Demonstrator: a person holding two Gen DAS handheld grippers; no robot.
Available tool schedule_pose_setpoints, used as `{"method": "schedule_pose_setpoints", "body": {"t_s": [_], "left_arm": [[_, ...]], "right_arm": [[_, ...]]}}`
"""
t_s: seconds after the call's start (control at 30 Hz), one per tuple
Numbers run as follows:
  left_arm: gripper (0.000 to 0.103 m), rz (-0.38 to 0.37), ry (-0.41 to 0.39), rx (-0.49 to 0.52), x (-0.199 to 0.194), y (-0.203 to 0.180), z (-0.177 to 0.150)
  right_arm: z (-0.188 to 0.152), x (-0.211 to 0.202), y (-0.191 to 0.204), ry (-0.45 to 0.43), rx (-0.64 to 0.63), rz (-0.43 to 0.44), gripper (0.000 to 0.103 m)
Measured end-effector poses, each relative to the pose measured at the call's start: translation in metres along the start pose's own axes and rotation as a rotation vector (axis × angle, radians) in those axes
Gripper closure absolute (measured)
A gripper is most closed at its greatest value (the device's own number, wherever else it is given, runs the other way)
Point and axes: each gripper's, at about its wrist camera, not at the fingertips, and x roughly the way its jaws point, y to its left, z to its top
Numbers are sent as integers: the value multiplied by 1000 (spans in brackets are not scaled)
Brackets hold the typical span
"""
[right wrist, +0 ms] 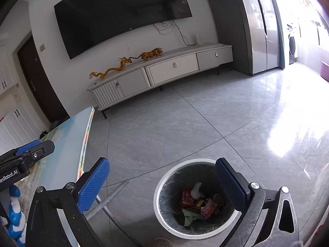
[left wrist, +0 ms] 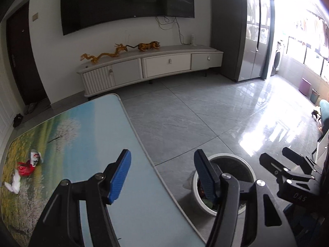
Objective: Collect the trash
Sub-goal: 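Move both tools back to the remaining trash on the table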
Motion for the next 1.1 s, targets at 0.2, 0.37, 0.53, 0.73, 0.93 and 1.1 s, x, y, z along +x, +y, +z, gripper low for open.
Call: {"method": "schedule_pose_setpoints", "body": {"t_s": [0.2,0.37,0.53,0.73,0.93,1.1], "left_arm": [[33,95,-62,-58,-38,44,-8],[30,157,-109,-110,-65,77,-14],[21,217,-160,-154,-90,102,-19],[20,255,-192,-187,-110,120,-26],[20,269,-205,-219,-121,134,-34],[20,270,-216,-240,-129,145,-39]], "right_arm": [[7,-12,36,-43,-55,48,0],[10,-18,62,-58,-97,85,0],[9,-22,87,-60,-139,120,0],[7,-26,112,-66,-185,149,0],[5,-31,131,-73,-222,162,0],[4,-36,145,-79,-256,168,0]]}}
